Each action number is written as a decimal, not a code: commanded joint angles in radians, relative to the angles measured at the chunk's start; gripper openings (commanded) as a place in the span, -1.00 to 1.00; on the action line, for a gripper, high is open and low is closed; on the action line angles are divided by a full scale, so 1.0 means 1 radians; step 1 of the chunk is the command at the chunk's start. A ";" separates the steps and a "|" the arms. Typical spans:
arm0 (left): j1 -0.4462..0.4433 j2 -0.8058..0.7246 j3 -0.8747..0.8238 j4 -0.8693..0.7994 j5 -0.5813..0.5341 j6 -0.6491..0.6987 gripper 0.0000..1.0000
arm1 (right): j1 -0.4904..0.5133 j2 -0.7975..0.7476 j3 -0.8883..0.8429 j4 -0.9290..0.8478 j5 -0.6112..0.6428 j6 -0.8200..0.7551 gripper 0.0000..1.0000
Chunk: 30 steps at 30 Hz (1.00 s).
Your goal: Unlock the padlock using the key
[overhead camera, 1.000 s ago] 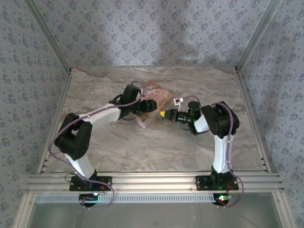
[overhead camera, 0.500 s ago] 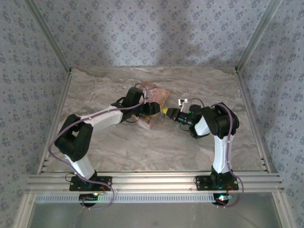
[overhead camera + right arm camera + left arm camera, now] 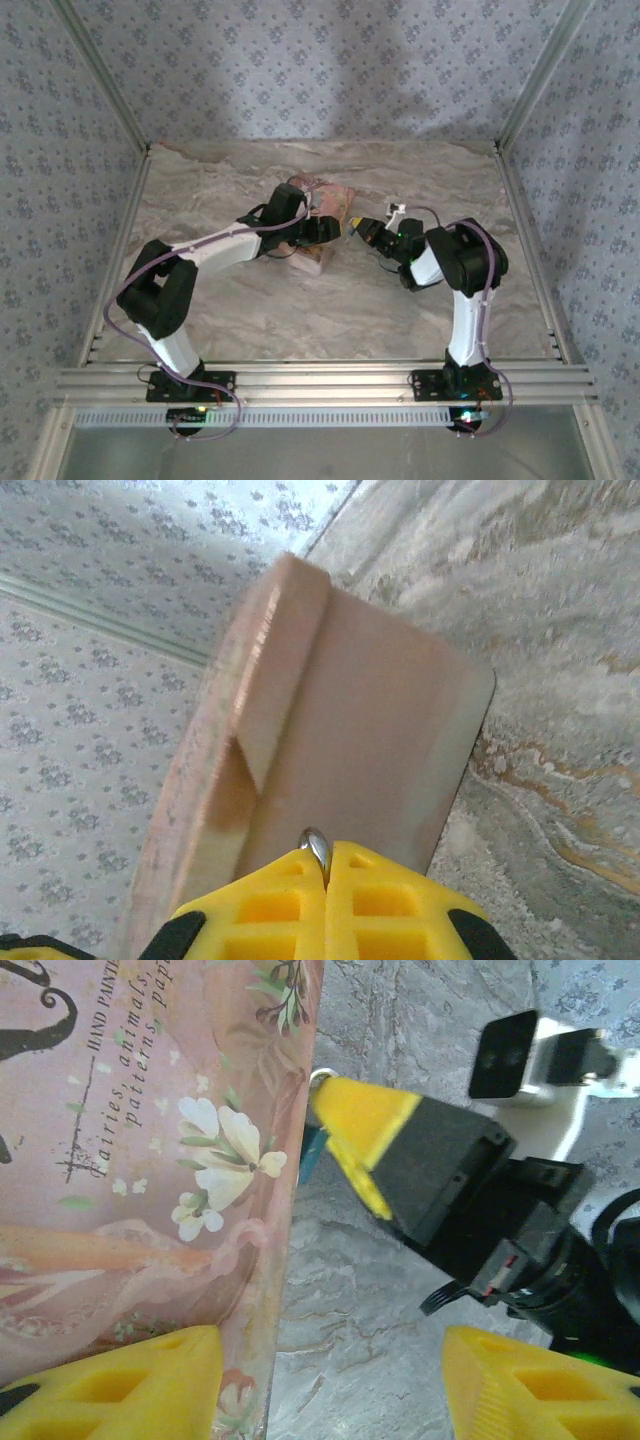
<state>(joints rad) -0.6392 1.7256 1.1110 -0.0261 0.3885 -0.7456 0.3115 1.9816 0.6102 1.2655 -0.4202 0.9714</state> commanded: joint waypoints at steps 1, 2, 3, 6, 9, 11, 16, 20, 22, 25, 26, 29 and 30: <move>0.041 0.022 -0.056 -0.200 -0.026 0.023 0.21 | -0.021 -0.162 -0.022 -0.144 0.029 -0.130 -1.00; 0.055 0.020 -0.056 -0.204 -0.025 0.031 0.21 | -0.022 -0.211 -0.024 -0.207 0.020 -0.168 -1.00; 0.069 0.020 -0.056 -0.205 -0.023 0.037 0.21 | -0.022 -0.261 -0.027 -0.283 0.014 -0.206 -1.00; 0.109 0.020 -0.046 -0.218 -0.020 0.066 0.22 | -0.022 -0.393 -0.012 -0.518 -0.017 -0.303 -1.00; 0.147 0.022 -0.023 -0.239 -0.020 0.097 0.23 | -0.019 -0.503 0.019 -0.789 -0.058 -0.400 -1.00; 0.172 0.030 0.007 -0.260 -0.022 0.124 0.24 | -0.013 -0.563 0.040 -0.955 -0.076 -0.457 -1.00; 0.235 0.047 0.098 -0.312 -0.016 0.189 0.27 | 0.004 -0.600 0.087 -1.270 -0.154 -0.531 -1.00; 0.250 0.002 0.148 -0.321 -0.018 0.227 0.32 | 0.022 -0.582 0.095 -1.389 -0.158 -0.546 -1.00; 0.251 -0.033 0.155 -0.318 -0.024 0.243 0.36 | 0.034 -0.569 0.106 -1.441 -0.113 -0.568 -1.00; 0.251 -0.102 0.131 -0.305 -0.038 0.253 0.44 | 0.037 -0.521 0.124 -1.473 -0.090 -0.585 -1.00; 0.251 -0.131 0.114 -0.296 -0.047 0.255 0.47 | 0.038 -0.502 0.130 -1.475 -0.087 -0.586 -1.00; 0.251 -0.221 0.046 -0.268 -0.083 0.252 0.54 | 0.048 -0.452 0.141 -1.459 -0.077 -0.584 -1.00; 0.252 -0.252 0.021 -0.263 -0.098 0.249 0.57 | 0.050 -0.436 0.145 -1.451 -0.080 -0.582 -1.00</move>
<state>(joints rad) -0.3862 1.5684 1.1816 -0.3054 0.3378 -0.5190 0.3519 1.5127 0.7212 -0.1467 -0.5125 0.4091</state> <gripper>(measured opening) 0.776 0.061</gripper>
